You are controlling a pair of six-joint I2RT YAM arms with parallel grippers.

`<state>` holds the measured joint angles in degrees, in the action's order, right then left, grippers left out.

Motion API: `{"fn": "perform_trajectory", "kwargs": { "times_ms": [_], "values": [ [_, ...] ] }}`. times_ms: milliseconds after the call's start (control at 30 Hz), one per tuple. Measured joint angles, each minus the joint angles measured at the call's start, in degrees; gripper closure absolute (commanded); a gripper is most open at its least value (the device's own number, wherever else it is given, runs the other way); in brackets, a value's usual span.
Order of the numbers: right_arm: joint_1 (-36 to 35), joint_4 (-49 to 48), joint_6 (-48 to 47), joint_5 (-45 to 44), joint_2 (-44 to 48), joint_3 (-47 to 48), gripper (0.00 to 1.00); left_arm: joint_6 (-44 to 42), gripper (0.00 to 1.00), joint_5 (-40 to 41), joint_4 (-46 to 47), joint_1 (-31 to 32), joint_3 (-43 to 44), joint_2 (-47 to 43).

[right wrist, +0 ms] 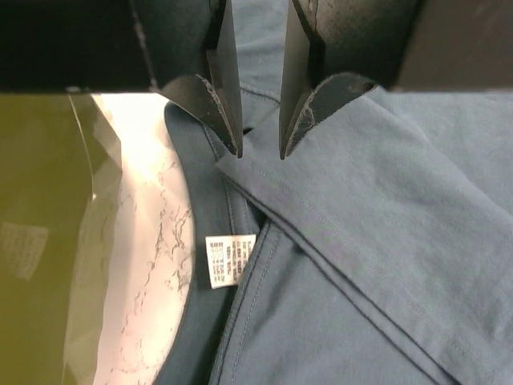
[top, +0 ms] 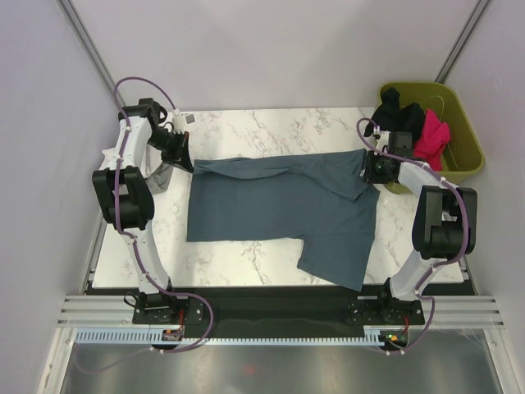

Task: Fold and stack the t-shirts
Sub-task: Fold the tshirt

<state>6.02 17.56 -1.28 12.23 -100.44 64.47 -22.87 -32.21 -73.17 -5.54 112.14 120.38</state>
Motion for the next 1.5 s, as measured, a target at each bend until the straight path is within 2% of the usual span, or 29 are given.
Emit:
{"fn": "perform_trajectory", "kwargs": {
  "times_ms": [367,1000,1300,1433,1500],
  "values": [
    [-0.1,-0.9,-1.4,-1.0,-3.8,2.5,0.68,0.8,0.98,0.0,0.0,0.0,0.4,0.0],
    [-0.2,-0.7,-3.5,-2.1,-4.6,1.6,0.69,1.0,0.98,-0.1,0.0,0.0,0.7,0.0],
    [-0.2,-0.5,-4.4,-2.3,-5.8,1.7,0.89,1.0,0.98,-0.1,0.0,0.1,0.7,0.0],
    [-0.2,-0.4,-4.6,-2.4,-5.8,1.7,1.00,1.0,0.98,-0.1,0.0,0.0,0.7,0.0],
    [-0.2,-0.4,-4.7,-2.5,-5.8,1.7,1.00,1.1,0.98,-0.2,0.0,0.0,0.7,0.0]
  ]
}}
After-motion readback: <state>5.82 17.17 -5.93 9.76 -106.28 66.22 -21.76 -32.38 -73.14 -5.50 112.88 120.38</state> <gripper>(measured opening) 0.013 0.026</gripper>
